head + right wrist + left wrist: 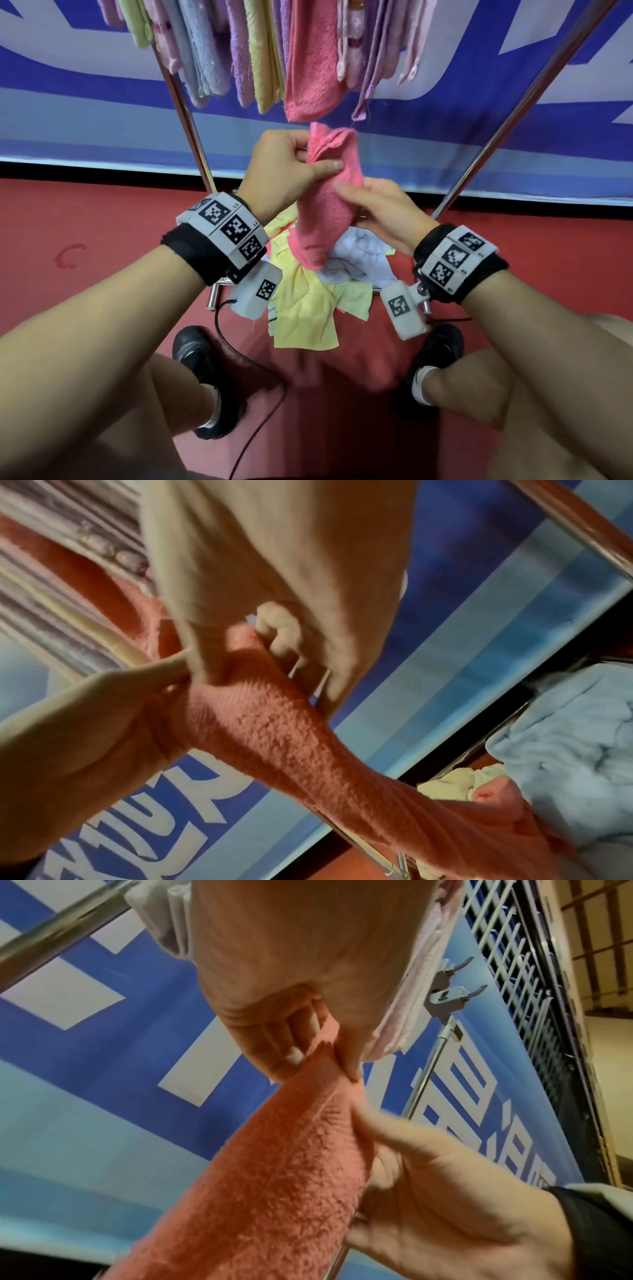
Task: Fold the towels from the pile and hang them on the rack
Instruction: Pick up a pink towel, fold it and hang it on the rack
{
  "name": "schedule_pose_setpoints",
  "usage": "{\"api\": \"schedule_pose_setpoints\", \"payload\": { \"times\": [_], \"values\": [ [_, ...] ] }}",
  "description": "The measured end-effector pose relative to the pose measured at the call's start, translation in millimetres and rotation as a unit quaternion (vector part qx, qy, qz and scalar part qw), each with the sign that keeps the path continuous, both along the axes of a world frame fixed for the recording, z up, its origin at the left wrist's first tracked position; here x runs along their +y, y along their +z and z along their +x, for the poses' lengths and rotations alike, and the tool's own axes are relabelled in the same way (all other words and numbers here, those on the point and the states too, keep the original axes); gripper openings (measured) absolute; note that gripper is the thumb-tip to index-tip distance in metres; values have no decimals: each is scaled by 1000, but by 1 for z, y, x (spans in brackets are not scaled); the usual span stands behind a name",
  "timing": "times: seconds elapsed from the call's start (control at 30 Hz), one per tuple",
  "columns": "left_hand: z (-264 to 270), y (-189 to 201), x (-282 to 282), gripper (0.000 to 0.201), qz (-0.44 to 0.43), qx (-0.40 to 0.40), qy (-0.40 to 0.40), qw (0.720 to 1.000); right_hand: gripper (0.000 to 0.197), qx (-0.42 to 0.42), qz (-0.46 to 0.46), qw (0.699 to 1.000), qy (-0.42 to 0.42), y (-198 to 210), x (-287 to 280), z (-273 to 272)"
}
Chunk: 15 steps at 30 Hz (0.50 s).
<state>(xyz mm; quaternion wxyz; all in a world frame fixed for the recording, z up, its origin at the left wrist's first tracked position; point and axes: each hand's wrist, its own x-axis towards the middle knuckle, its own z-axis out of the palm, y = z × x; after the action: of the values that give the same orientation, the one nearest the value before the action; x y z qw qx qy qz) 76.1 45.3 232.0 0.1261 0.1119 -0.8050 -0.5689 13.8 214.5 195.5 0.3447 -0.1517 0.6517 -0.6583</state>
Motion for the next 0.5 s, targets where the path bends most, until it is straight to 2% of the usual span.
{"api": "schedule_pose_setpoints", "payload": {
  "times": [0.07, 0.27, 0.33, 0.4, 0.5],
  "values": [
    [-2, -5, -2, 27, 16, 9, 14, 1000, 30, 43, 12, 997, -59, -6, -2, 1],
    [-5, -34, 7, 56, 84, -77, 53, 992, 27, 9, -87, 978, -189, 2, -3, -3],
    [-3, -44, 8, 52, 97, -104, 13, 990, 26, 6, -91, 975, -204, 1, -2, -5],
    [-2, -51, 10, 39, 89, -117, -27, 989, 27, -3, -102, 971, -215, 0, 0, -7],
    [-2, -56, 11, 29, 74, -97, -4, 992, 23, -17, -132, 964, -228, 0, 5, -9]
  ]
}}
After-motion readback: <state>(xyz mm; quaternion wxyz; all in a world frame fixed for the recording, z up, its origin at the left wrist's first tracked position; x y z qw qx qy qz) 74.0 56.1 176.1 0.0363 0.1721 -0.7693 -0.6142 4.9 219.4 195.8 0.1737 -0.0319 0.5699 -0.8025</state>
